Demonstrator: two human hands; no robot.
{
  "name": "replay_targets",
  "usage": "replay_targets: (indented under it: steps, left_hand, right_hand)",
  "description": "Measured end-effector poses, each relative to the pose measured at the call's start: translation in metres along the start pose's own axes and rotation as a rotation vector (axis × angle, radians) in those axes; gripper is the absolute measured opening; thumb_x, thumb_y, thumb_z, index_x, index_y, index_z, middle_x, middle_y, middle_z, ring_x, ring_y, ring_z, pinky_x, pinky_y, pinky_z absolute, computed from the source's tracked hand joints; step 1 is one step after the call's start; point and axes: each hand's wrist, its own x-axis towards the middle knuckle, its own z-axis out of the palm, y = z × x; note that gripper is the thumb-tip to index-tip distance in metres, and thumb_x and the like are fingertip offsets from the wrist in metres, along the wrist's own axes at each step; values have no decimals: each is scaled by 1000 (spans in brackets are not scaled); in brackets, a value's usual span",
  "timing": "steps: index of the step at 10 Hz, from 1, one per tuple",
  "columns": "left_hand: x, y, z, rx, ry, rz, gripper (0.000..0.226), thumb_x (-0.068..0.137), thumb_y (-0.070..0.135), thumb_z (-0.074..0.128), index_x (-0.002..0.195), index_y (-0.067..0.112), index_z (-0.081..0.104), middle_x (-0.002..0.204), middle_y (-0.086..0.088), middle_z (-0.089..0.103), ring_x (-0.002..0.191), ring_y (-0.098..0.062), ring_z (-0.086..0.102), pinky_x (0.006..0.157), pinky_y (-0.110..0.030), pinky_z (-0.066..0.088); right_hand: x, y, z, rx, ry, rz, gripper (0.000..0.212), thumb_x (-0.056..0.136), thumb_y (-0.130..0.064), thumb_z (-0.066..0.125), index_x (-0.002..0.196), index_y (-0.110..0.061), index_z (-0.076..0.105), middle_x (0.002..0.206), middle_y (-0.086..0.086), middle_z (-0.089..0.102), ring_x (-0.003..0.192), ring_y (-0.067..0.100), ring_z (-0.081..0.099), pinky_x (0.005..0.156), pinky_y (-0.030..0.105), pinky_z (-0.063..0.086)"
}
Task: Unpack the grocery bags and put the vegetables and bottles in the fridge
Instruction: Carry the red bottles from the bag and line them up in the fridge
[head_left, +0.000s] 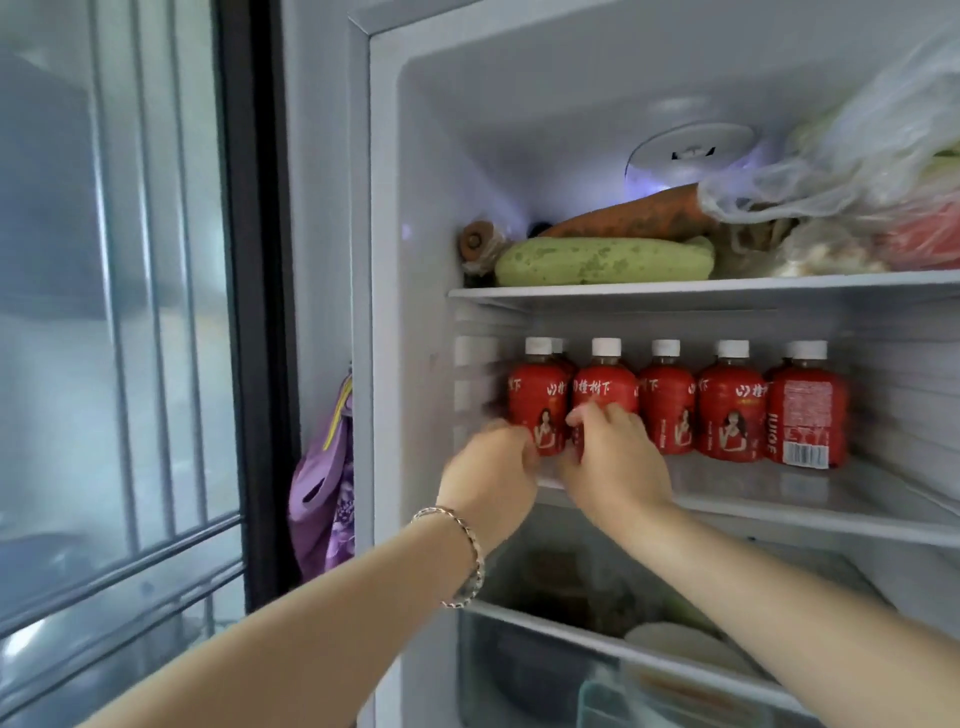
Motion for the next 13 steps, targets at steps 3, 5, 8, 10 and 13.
replay_targets:
  steps: [3, 5, 8, 10, 13]
  left_hand:
    - [-155, -59, -108, 8, -320, -665, 27, 97, 15, 46, 115, 3, 62, 108, -9, 68, 78, -14, 62, 70, -22, 49]
    - [-341, -80, -202, 163, -3, -1054, 27, 94, 14, 43, 106, 3, 65, 108, -13, 67, 95, -24, 64, 59, -16, 42]
    - [-693, -17, -328, 230, 191, -1526, 22, 78, 5, 41, 61, 11, 54, 73, -10, 69, 56, -19, 60, 60, -22, 49]
    - [-921, 104, -403, 391, 356, -1837, 16, 80, 14, 45, 72, 13, 59, 87, -12, 69, 89, -28, 66, 77, -28, 51]
    - [-1159, 263, -456, 383, 818, -2145, 19, 82, 14, 45, 65, 14, 55, 91, -15, 71, 81, -29, 67, 80, -37, 54]
  right_hand:
    - [-96, -121, -5, 199, -699, -424, 14, 87, -28, 54, 95, -19, 63, 100, -1, 66, 96, 21, 61, 82, 33, 50]
    - [-211, -243, -16, 299, -893, -801, 21, 87, -29, 51, 97, -16, 64, 102, 2, 65, 97, 24, 60, 82, 35, 50]
    - [-498, -404, -110, 425, -1018, -1394, 23, 87, -26, 48, 102, -20, 65, 112, 3, 65, 102, 27, 61, 81, 26, 46]
    - [-704, -490, -229, 445, -994, -1788, 25, 87, -28, 47, 104, -22, 63, 111, 2, 66, 101, 27, 62, 84, 30, 51]
    - [-941, -559, -399, 457, -978, -2332, 19, 98, -20, 42, 104, -9, 56, 102, 8, 55, 89, 26, 56, 66, 30, 42]
